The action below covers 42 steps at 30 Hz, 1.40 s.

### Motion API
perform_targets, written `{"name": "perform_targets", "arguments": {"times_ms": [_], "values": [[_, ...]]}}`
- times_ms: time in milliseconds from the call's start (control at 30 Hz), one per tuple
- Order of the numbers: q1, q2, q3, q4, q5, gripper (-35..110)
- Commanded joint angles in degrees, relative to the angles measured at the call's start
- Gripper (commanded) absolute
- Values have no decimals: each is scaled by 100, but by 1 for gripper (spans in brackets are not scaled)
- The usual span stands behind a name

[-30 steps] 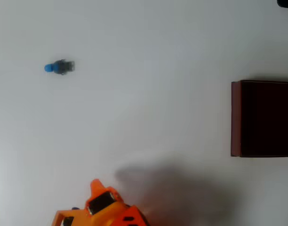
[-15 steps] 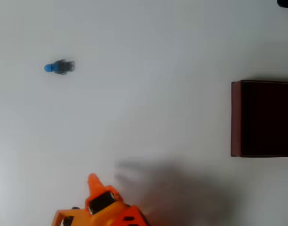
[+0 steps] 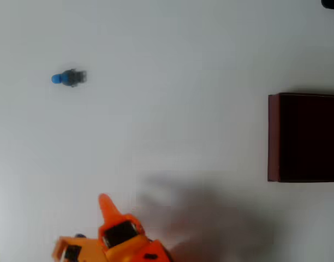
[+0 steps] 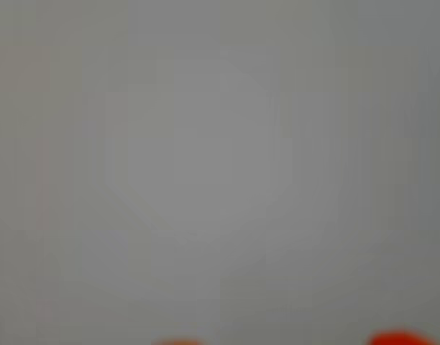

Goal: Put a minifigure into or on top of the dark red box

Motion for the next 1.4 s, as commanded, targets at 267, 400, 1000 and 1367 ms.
{"name": "perform_targets", "arguments": {"times_ms": [267,400,1000,1367], "values": [[264,-4474,-3375,-193,686,22],[439,-6047,-4395,-26,615,21],[615,-9756,-7198,281,1143,23],[316,-11813,-9624,721,1494,23]]}}
